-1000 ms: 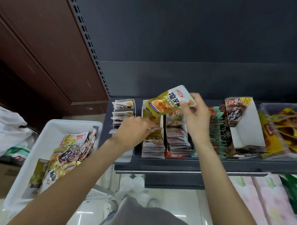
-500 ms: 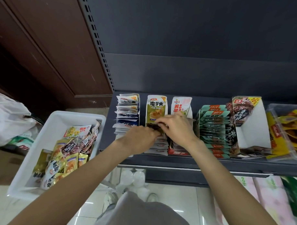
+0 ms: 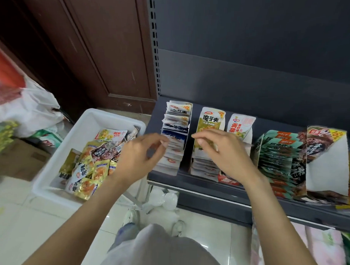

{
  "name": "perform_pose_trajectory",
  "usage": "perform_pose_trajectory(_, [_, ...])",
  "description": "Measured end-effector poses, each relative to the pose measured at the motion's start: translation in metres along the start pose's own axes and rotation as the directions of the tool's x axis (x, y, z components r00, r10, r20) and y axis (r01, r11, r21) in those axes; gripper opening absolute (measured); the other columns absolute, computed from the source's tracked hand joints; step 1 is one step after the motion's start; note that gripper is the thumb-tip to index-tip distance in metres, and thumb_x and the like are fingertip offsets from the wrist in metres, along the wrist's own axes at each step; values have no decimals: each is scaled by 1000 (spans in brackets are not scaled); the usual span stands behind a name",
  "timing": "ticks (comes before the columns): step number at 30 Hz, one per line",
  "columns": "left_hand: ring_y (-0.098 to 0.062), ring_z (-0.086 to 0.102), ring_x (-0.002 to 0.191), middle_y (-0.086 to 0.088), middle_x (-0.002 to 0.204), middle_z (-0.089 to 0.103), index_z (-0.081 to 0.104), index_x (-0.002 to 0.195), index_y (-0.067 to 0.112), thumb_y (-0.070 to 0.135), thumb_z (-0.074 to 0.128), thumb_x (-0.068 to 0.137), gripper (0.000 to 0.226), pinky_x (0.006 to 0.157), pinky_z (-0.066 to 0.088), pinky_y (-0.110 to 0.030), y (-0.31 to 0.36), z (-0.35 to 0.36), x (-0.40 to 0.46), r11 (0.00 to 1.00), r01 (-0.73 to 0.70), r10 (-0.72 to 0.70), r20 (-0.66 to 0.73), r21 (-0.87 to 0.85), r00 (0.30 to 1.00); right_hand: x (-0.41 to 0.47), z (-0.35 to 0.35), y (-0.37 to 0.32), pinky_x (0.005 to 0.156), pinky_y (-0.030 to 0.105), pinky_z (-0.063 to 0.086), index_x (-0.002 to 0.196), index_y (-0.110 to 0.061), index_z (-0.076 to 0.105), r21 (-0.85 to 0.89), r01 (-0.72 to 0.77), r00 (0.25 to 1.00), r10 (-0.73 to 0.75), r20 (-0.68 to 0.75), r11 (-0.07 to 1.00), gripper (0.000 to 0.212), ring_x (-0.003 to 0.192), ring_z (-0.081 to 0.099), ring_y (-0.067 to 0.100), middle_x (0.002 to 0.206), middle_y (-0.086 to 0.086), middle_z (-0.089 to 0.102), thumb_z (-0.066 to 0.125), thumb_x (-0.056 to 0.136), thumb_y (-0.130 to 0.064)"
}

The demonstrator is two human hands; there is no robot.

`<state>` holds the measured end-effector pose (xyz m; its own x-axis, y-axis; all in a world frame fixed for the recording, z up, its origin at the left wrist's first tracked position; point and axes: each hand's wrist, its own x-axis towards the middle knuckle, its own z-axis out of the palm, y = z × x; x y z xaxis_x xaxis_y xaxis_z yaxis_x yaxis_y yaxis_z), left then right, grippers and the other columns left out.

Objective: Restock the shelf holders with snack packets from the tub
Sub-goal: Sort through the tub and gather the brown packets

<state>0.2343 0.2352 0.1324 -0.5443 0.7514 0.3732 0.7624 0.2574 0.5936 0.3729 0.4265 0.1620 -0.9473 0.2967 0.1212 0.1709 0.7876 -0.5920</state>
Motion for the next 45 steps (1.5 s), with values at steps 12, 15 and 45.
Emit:
perform_pose_trajectory(12, [-15,62,74,0,88,68,63,102,17,16,57,91,13,65,43,-25,-215,-99,-119,765,644,-616,-316,-21,722,66,207,-123,92,33,44,120,-22,62,95,-50,944,16,328,994,26,114,51,12,120,-6,63,50,97,-21])
perform_pose_trajectory(15, [-20,65,86,-5,106,68,60,113,12,17,58,91,23,75,48,-28,-266,-97,-128,755,646,-653,52,113,755,87,270,-134,90,37,47,123,-19,59,7,-196,886,174,429,981,28,111,57,19,119,2,65,50,96,-18])
perform_pose_trajectory(45, [-39,64,86,-21,94,65,35,141,11,40,48,96,55,79,53,-45,-315,-81,-117,783,620,-513,508,-54,692,57,306,-163,68,35,54,111,-4,53,273,-798,570,820,52,537,28,84,67,24,96,11,69,64,91,-21])
